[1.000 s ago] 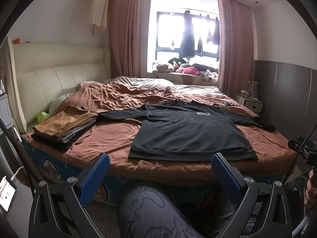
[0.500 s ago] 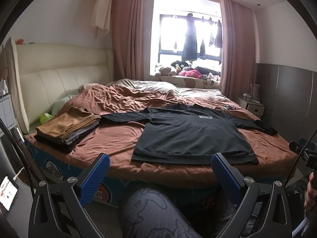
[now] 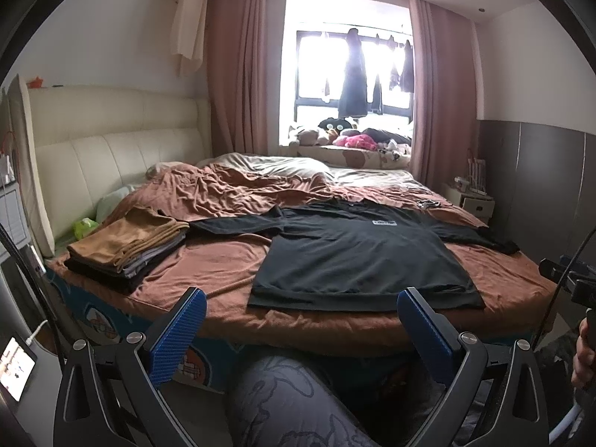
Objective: Fold small clothes
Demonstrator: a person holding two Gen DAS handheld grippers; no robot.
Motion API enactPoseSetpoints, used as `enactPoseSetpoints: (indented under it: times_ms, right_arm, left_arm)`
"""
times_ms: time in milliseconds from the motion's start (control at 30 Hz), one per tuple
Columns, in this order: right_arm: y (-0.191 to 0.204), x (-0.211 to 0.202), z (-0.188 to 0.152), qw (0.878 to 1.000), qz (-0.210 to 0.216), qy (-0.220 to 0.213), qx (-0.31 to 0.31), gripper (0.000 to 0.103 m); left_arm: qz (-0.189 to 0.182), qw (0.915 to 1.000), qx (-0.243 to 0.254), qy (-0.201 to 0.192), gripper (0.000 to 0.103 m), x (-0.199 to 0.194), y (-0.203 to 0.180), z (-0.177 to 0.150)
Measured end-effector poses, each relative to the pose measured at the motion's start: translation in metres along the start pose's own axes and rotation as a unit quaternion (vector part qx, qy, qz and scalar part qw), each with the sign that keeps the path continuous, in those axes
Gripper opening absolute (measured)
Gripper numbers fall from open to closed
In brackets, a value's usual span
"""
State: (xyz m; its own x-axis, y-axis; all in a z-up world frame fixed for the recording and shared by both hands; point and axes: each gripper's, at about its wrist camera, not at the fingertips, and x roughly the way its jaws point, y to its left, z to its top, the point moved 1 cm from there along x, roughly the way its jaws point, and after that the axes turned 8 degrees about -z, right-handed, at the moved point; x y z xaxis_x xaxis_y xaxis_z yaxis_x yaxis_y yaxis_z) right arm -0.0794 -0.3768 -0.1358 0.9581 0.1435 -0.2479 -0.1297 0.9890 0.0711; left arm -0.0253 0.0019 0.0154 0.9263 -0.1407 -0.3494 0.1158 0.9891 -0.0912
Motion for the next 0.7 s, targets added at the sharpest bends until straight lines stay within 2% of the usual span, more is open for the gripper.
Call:
enactPoseSetpoints:
  times_ms: [367,700]
  right_arm:
    - [0.003,-0.002,0.003,1.000,0.000,-0.002,-0.004,0.103]
    - [0.005,0.003,0.009,1.000,0.001,0.014,-0.015,0.103]
  left_arm:
    - [-0.002,1.0000,-0.006,0.001,0.103,0.000,0.003,0.000]
    - [0.001,1.0000,-0.006,-0.001,0.103,-0.003,0.014,0.001]
